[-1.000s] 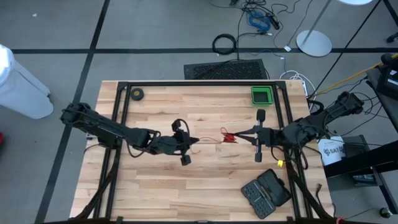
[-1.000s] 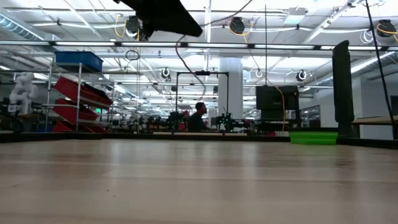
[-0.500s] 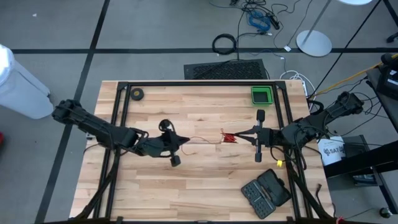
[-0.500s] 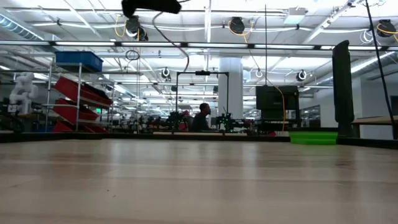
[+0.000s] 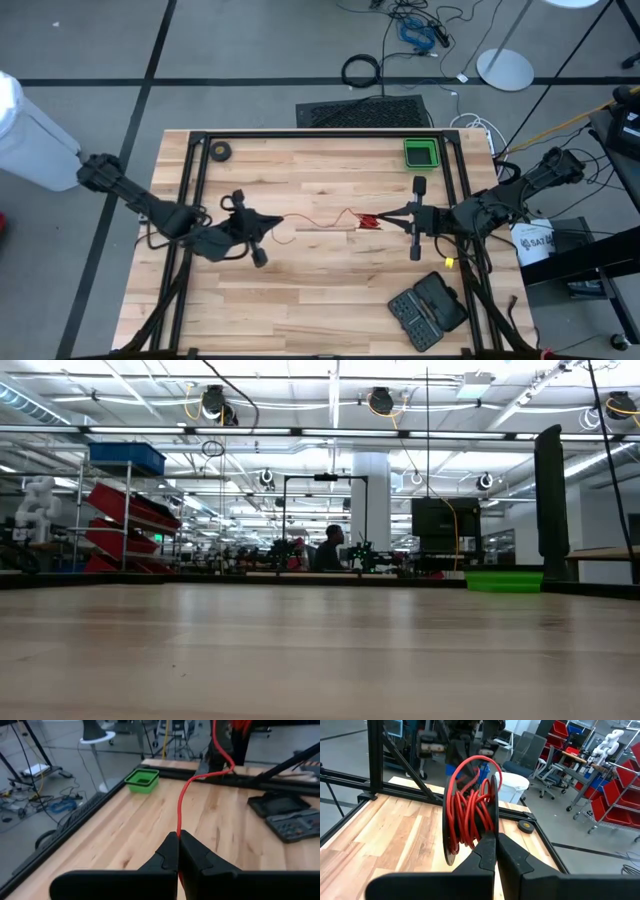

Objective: Coil cords
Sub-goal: Uncoil the red wire from the spool

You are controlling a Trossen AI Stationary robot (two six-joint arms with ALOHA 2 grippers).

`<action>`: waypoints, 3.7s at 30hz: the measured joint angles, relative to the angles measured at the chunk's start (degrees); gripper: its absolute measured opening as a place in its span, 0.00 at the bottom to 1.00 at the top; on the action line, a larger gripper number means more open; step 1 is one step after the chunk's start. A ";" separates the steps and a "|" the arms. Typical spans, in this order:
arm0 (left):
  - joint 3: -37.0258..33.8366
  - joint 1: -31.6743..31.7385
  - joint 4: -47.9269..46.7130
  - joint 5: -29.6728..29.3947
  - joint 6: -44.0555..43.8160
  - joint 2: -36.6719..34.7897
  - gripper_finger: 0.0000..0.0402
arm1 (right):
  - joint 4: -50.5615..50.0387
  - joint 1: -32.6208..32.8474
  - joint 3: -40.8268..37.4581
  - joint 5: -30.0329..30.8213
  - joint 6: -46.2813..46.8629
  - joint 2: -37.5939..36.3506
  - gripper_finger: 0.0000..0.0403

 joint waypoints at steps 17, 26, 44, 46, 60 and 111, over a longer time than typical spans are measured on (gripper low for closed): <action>0.00 -8.02 18.31 -0.87 12.94 -1.85 0.01 | -0.10 0.00 0.00 0.00 0.00 0.02 0.00; 0.00 -9.51 23.52 -0.09 15.53 -1.77 0.01 | -0.08 -0.83 0.00 -0.08 0.90 0.02 0.00; 0.00 -5.84 40.20 11.19 23.06 5.27 0.01 | 0.16 -2.05 0.00 -0.08 1.90 1.33 0.00; 0.00 -4.85 40.27 12.74 22.70 5.87 0.01 | 0.18 -2.05 0.00 -0.09 1.88 1.39 0.00; 0.00 1.18 39.82 24.41 22.52 11.53 0.01 | 0.57 -2.06 0.00 -0.08 1.90 1.40 0.00; 0.04 0.88 10.35 23.68 6.01 11.40 0.33 | 0.44 -2.01 0.00 -0.10 1.76 1.36 0.00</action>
